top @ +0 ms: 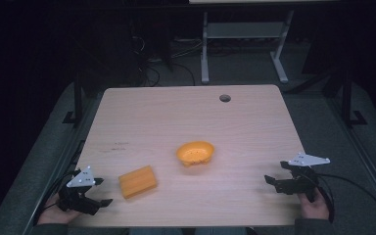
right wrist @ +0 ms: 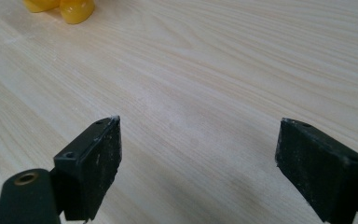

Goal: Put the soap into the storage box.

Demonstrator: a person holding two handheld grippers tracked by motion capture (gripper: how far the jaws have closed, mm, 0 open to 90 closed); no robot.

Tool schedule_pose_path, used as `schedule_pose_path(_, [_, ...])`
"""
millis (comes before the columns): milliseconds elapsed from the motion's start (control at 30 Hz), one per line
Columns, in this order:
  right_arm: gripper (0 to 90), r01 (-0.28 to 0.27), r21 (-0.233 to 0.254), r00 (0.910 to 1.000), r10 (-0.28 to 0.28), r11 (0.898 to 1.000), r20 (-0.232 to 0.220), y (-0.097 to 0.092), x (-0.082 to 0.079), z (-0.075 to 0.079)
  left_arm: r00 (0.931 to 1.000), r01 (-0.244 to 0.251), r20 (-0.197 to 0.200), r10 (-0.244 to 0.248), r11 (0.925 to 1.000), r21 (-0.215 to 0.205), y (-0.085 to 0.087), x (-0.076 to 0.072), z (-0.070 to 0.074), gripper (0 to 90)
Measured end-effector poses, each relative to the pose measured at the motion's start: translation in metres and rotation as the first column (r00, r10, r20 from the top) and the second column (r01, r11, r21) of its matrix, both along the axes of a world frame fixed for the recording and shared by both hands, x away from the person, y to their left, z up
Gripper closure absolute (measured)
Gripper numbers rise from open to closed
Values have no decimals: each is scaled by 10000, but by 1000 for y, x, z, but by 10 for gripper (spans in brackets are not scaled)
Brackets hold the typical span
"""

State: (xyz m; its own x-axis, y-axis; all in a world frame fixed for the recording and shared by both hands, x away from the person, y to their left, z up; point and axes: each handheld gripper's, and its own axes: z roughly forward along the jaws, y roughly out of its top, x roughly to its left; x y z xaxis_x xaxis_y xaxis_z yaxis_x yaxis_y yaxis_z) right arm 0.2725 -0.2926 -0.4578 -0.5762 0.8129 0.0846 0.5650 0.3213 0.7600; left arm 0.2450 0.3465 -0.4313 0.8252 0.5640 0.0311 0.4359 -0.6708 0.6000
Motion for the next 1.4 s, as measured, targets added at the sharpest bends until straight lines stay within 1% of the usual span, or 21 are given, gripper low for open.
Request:
schedule_pose_path(133, [140,27,57,10000,-26,10000,-20,0,0,0,10000,71,13,-71,9999,92,-1,1,0,189])
schedule_pose_path(300, [140,-43,23,10000,43,10000,11,1,0,0,9999,124,73,-124,9999,75,-3,1,2,188])
schedule_pose_path(333, [139,-87,-45,10000,87,10000,-31,1,0,0,9998,154,106,-155,9998,101,-4,1,3,186])
schedule_pose_path(567, [140,-113,-16,9999,113,9999,-44,2,0,0,9994,321,148,-322,9994,129,-11,3,5,183])
schedule_pose_path(633, [140,-141,10,9999,141,9999,-24,2,1,0,9993,369,98,-370,9992,144,-14,5,5,182])
schedule_pose_path(833, [140,-180,-19,9998,180,9998,-37,3,1,0,9989,452,150,-455,9987,247,-18,7,6,178])
schedule_pose_path(1200, [139,-246,-38,9997,246,9997,-73,4,2,0,9980,603,198,-608,9979,255,-25,10,8,180])
schedule_pose_path(1267, [139,-279,-70,9996,279,9996,-61,4,2,0,9974,683,208,-691,9971,336,-27,12,9,180])
schedule_pose_path(1400, [140,-302,-71,9995,301,9995,-75,4,2,-1,9975,678,198,-685,9972,324,-28,13,9,180])
